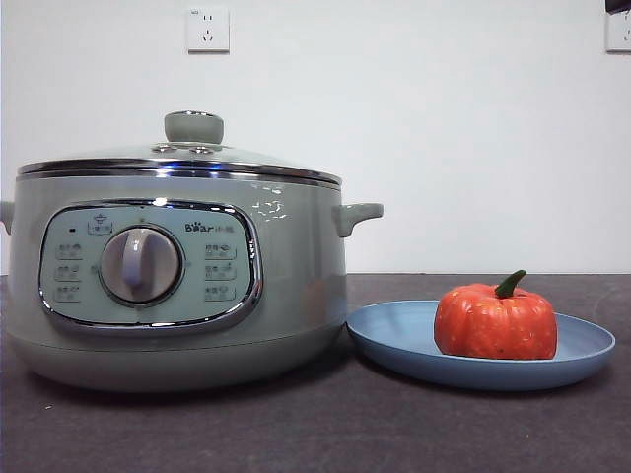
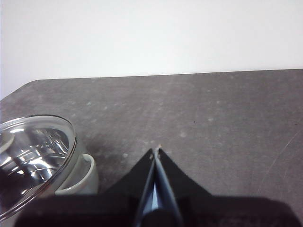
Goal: Take the pumpkin out from the steamer,put the pumpkin in the blue plate,close the lid
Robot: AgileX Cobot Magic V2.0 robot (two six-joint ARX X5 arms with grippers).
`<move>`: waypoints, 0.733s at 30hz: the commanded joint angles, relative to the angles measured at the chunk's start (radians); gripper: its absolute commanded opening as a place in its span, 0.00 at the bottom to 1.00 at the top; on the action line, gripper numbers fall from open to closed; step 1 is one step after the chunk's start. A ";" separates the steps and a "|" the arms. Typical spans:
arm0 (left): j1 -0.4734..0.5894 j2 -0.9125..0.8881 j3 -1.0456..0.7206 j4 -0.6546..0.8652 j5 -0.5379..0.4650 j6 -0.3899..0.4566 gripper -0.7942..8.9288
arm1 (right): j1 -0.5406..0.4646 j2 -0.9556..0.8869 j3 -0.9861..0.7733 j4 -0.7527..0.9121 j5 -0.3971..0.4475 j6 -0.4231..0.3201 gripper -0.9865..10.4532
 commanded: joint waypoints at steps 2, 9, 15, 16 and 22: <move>0.003 -0.003 -0.015 0.000 0.001 -0.006 0.08 | 0.000 -0.001 -0.004 -0.001 0.004 -0.004 0.09; 0.003 -0.003 -0.015 0.000 0.001 -0.006 0.08 | -0.052 -0.070 -0.010 -0.047 -0.011 -0.143 0.09; 0.003 -0.003 -0.015 0.000 0.001 -0.006 0.08 | -0.320 -0.168 -0.121 0.092 -0.343 -0.301 0.09; 0.003 -0.003 -0.015 0.000 0.002 -0.006 0.08 | -0.366 -0.185 -0.154 0.129 -0.370 -0.303 0.09; 0.002 -0.003 -0.015 0.000 0.001 -0.006 0.08 | -0.497 -0.317 -0.347 0.240 -0.365 -0.257 0.09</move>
